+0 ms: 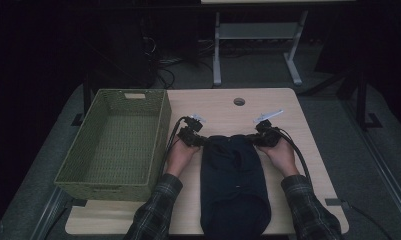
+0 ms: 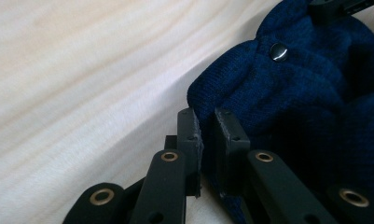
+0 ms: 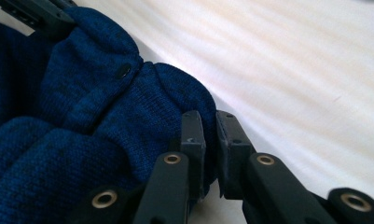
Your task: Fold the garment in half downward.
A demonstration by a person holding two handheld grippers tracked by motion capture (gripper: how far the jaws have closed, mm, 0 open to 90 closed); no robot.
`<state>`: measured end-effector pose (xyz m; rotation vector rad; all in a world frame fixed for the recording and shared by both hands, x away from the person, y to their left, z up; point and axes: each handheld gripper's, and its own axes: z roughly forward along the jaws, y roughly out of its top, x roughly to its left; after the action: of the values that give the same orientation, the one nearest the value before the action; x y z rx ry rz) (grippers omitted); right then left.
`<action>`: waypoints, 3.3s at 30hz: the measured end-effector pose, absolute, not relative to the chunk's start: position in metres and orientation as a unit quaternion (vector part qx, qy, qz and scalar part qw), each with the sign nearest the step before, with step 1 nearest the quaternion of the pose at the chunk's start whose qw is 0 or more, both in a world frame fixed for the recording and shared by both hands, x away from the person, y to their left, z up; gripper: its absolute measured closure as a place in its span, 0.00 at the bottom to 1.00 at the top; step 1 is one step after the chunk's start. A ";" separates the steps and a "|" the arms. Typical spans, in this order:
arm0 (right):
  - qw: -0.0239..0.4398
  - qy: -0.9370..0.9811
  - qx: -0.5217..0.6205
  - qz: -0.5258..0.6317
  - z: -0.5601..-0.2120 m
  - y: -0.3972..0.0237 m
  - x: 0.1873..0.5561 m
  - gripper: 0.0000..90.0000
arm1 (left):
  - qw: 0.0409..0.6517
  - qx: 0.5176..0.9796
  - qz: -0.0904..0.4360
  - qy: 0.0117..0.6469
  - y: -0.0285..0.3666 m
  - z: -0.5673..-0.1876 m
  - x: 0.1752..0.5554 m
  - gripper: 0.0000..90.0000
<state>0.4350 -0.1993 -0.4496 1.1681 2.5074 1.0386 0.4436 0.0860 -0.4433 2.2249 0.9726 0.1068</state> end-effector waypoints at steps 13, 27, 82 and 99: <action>0.148 0.826 0.383 0.386 -0.392 -0.209 0.436 0.92 | 0.383 0.846 0.106 0.356 0.085 -0.380 0.444 0.91; 0.213 0.807 0.365 0.412 -0.327 -0.214 0.435 0.92 | 0.409 0.834 0.174 0.327 0.076 -0.326 0.439 0.91; 0.126 0.820 0.324 0.455 -0.405 -0.225 0.281 0.86 | 0.411 0.879 0.060 0.233 0.099 -0.394 0.313 0.89; 0.076 0.844 0.317 0.425 -0.441 -0.222 0.245 0.83 | 0.381 0.896 0.003 0.231 0.095 -0.425 0.284 0.88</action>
<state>0.2446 -0.2220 -0.4410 0.9510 2.5323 1.2742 0.2836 0.0955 -0.4253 2.2863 0.5886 0.0081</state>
